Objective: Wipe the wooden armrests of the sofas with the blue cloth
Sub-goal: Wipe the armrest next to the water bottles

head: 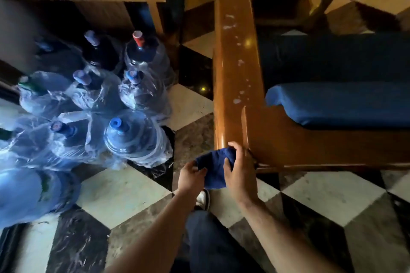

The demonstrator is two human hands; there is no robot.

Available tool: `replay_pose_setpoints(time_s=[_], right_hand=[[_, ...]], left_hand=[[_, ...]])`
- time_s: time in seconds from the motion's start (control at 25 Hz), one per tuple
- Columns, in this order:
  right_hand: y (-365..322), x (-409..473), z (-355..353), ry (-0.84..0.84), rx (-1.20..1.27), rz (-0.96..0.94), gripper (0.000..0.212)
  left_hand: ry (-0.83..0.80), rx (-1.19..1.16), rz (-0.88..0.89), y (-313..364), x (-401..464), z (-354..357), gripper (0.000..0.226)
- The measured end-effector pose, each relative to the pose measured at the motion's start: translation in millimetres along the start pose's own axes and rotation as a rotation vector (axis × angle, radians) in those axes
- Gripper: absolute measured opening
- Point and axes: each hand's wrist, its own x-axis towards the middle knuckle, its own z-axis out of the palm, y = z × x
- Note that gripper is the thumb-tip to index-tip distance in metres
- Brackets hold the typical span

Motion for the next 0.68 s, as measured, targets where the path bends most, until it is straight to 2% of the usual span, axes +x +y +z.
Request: replay_pose_setpoints(time_s=[0.12, 0.24, 0.32, 0.36, 0.44, 0.52, 0.56, 0.68], right_hand=[[-9, 18, 22, 0.108, -0.148, -0.031, 0.04], [-14, 32, 42, 0.237, -0.125, 0.03, 0.041], [-9, 26, 62, 0.306, -0.193, -0.054, 0.04], [-5, 23, 73, 0.295, -0.236, -0.089, 0.04], [2, 21, 91, 0.187, -0.379, -0.01, 0.049], [11, 40, 103, 0.102, -0.567, 0.103, 0.067], [15, 54, 104, 0.066, -0.63, 0.11, 0.074], [26, 126, 103, 0.058, -0.681, 0.055, 0.086]], left_hand=[[-0.072, 0.06, 0.002, 19, 48, 11, 0.019], [-0.123, 0.138, 0.047, 36, 81, 26, 0.015], [-0.139, 0.235, 0.105, 40, 104, 32, 0.01], [-0.156, 0.247, 0.115, 40, 115, 33, 0.008], [-0.248, 0.22, 0.081, 39, 128, 29, 0.005], [-0.367, 0.173, -0.018, 44, 141, 25, 0.022], [-0.403, 0.148, -0.069, 50, 145, 25, 0.025], [-0.468, 0.124, -0.109, 82, 172, 32, 0.018]])
